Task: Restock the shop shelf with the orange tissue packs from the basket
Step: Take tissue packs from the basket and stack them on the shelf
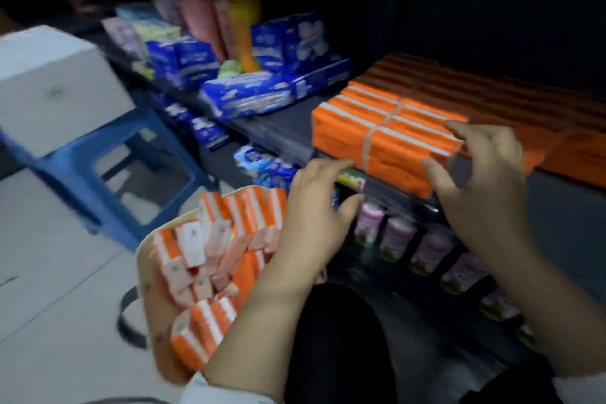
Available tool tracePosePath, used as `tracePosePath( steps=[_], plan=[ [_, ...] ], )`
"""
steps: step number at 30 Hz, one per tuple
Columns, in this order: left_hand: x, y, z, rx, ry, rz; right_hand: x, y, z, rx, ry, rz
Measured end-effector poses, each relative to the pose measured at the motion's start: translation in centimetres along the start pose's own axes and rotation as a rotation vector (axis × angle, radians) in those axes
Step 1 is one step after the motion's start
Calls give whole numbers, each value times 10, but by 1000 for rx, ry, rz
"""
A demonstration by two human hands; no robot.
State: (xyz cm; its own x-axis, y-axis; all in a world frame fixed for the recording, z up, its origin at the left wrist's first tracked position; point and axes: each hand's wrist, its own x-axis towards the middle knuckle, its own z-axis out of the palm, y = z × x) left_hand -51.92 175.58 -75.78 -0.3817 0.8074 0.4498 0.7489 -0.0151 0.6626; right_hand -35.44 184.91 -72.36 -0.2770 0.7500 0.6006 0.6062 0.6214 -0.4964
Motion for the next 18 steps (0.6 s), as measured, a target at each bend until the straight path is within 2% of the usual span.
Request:
tracePosePath(
  steps=[3,7,10,12,14,18],
  plan=[
    [-62,-50,-22,-1,49,-258,-13,-37,17,82,-129,-115],
    [-126,-111,-55,191,-88,-537,-22,-82,41,172,-310,-69],
    [-153,-148,-82,439,-123,-621,-29,-111,65,122,-496,-74],
    [-164,-167,-96,454,-133,-719,-35,-127,84,76,-643,-117],
    [-168,-180,-104,452,-220,-860,-46,-139,101,45,-770,-117],
    [-175,-198,-102,513,-352,-953,-78,-145,133,10,-834,-90]
  ],
)
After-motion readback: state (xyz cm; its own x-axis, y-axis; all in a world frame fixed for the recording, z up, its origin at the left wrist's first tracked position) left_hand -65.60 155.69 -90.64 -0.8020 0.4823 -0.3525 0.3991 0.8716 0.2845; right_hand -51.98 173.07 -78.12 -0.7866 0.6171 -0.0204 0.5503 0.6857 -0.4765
